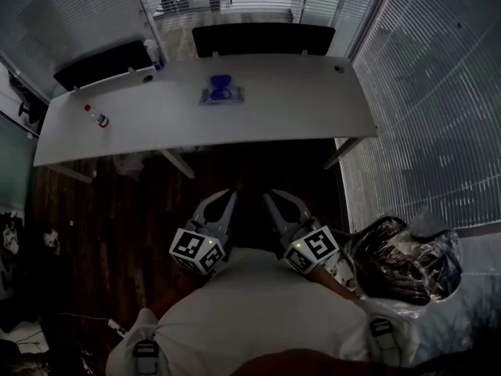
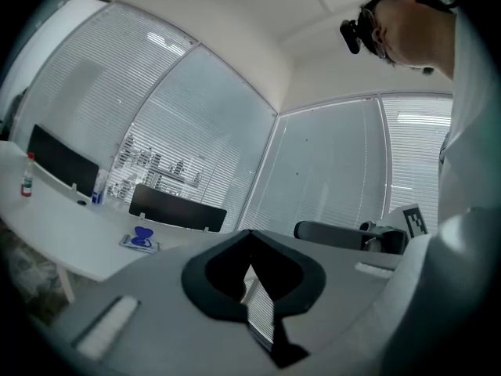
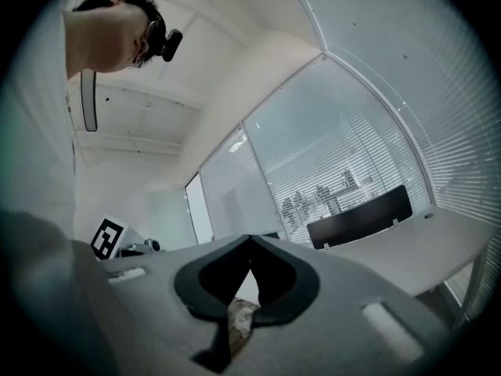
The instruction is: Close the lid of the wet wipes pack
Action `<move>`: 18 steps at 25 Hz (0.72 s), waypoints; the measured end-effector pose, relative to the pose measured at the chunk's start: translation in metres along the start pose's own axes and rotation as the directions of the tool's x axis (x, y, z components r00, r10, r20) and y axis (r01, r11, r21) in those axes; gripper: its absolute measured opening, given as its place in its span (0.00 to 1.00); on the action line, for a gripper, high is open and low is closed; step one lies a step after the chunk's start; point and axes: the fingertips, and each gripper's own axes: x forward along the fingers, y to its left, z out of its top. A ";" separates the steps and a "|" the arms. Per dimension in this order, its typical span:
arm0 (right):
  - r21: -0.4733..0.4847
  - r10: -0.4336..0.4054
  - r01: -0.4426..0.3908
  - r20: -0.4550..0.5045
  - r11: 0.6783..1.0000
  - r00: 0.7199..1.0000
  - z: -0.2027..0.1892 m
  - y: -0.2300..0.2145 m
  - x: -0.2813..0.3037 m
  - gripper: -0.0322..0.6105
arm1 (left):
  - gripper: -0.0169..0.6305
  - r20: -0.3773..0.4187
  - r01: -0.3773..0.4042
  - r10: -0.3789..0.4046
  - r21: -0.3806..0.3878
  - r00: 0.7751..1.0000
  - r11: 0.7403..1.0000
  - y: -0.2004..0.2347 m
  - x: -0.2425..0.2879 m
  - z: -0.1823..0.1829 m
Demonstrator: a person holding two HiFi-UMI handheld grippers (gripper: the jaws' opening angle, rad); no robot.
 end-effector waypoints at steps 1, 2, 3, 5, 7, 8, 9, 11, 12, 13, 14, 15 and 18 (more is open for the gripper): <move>-0.002 0.001 -0.001 0.002 1.000 1.000 0.001 -0.001 0.000 0.05 | 0.03 -0.003 -0.003 0.003 -0.002 1.000 1.000 0.000 0.002 0.001; -0.001 0.001 -0.001 0.004 1.000 1.000 0.002 -0.003 0.001 0.05 | 0.03 -0.005 -0.006 0.006 -0.002 1.000 1.000 0.001 0.005 0.002; 0.002 -0.001 0.001 0.005 1.000 1.000 0.003 -0.005 0.002 0.05 | 0.03 -0.008 -0.007 0.007 -0.002 1.000 1.000 0.002 0.008 0.002; 0.009 -0.007 0.007 0.009 1.000 1.000 0.004 -0.010 0.003 0.05 | 0.03 -0.010 -0.005 0.005 0.001 1.000 1.000 0.002 0.014 0.003; 0.020 -0.014 0.014 0.009 1.000 1.000 0.004 -0.014 0.006 0.05 | 0.03 -0.011 0.002 -0.002 0.007 1.000 1.000 0.003 0.019 0.005; 0.023 -0.016 0.016 0.009 1.000 1.000 0.004 -0.015 0.007 0.05 | 0.03 -0.012 0.006 -0.005 0.009 1.000 1.000 0.004 0.021 0.005; 0.024 -0.017 0.017 0.009 1.000 1.000 0.003 -0.016 0.010 0.05 | 0.03 -0.015 0.008 -0.008 0.011 1.000 1.000 0.006 0.023 0.005; 0.023 -0.020 0.020 0.009 1.000 1.000 0.002 -0.019 0.016 0.05 | 0.03 -0.025 0.009 -0.008 0.007 1.000 1.000 0.014 0.028 0.003; 0.022 -0.023 0.022 0.008 1.000 1.000 0.002 -0.022 0.019 0.05 | 0.03 -0.030 0.009 -0.009 0.001 1.000 1.000 0.018 0.032 0.002; 0.021 -0.026 0.025 0.008 0.999 1.000 0.001 -0.024 0.023 0.05 | 0.03 -0.032 0.010 -0.010 -0.003 0.999 1.000 0.022 0.035 0.002; 0.022 -0.028 0.028 0.009 0.999 1.000 0.001 -0.027 0.027 0.05 | 0.03 -0.032 0.013 -0.013 -0.005 0.999 1.000 0.026 0.039 0.003; 0.022 -0.031 0.031 0.010 0.999 0.999 0.001 -0.030 0.031 0.05 | 0.03 -0.031 0.017 -0.017 -0.004 0.999 1.000 0.029 0.042 0.004; 0.024 -0.037 0.037 0.004 0.999 0.999 -0.001 -0.039 0.049 0.05 | 0.03 -0.022 0.029 -0.029 -0.005 0.999 1.000 0.044 0.055 0.011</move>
